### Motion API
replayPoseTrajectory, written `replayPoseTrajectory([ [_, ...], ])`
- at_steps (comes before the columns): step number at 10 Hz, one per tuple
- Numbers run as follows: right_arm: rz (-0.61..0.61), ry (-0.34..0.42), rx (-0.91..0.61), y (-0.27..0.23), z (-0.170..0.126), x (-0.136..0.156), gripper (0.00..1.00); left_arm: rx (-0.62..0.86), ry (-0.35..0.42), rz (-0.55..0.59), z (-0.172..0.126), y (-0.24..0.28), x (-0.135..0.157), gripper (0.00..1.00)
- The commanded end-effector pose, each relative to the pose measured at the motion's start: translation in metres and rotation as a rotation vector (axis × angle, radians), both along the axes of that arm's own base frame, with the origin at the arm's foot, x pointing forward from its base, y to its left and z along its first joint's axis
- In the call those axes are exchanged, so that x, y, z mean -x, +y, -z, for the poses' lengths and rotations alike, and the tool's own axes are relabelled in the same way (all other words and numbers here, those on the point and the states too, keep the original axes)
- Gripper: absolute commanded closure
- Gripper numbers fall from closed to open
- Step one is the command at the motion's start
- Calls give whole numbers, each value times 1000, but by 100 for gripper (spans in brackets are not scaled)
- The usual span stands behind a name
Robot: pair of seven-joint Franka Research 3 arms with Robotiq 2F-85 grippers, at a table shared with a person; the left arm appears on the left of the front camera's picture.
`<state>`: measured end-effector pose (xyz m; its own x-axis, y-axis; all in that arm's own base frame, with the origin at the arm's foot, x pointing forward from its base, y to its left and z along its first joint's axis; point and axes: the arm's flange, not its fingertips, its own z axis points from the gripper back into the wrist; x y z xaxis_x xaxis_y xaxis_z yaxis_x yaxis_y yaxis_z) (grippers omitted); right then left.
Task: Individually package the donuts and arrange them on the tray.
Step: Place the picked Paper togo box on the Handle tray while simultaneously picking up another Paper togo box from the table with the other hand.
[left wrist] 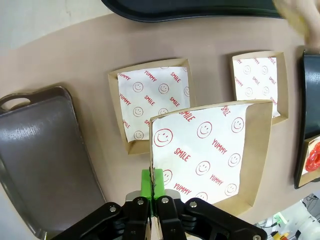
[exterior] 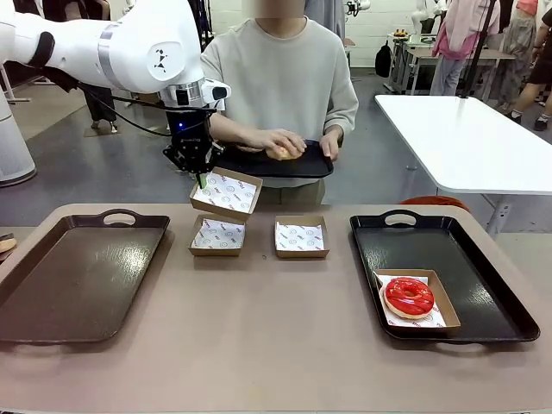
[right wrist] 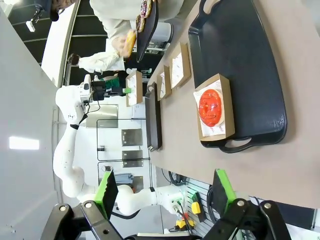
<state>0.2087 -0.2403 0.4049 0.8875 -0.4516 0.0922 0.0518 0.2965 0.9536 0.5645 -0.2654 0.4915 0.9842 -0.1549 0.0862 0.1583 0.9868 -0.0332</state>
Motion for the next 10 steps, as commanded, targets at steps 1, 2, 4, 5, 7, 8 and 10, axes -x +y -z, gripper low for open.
replayPoseTrajectory([
  [1, -2, -9, -4, 0, -1, 1, 0, -4, 1, -3, -1, 4, 5, 100],
  [2, -2, -9, -4, 0, -1, 1, 0, -4, 1, -3, -1, 4, 5, 100],
  [4, -2, -9, -4, 0, -1, 1, 0, -4, 1, -3, -1, 4, 5, 100],
  [5, -2, -9, -4, 0, -1, 1, 0, -4, 1, -3, -1, 4, 5, 100],
  [7, -2, -9, -4, 0, -1, 1, 0, -4, 1, -3, -1, 4, 5, 100],
  [8, -2, -9, -4, 0, -1, 1, 0, -4, 1, -3, -1, 4, 5, 100],
  [10, -2, -9, -4, 0, -1, 1, 0, -4, 1, -3, -1, 4, 5, 100],
])
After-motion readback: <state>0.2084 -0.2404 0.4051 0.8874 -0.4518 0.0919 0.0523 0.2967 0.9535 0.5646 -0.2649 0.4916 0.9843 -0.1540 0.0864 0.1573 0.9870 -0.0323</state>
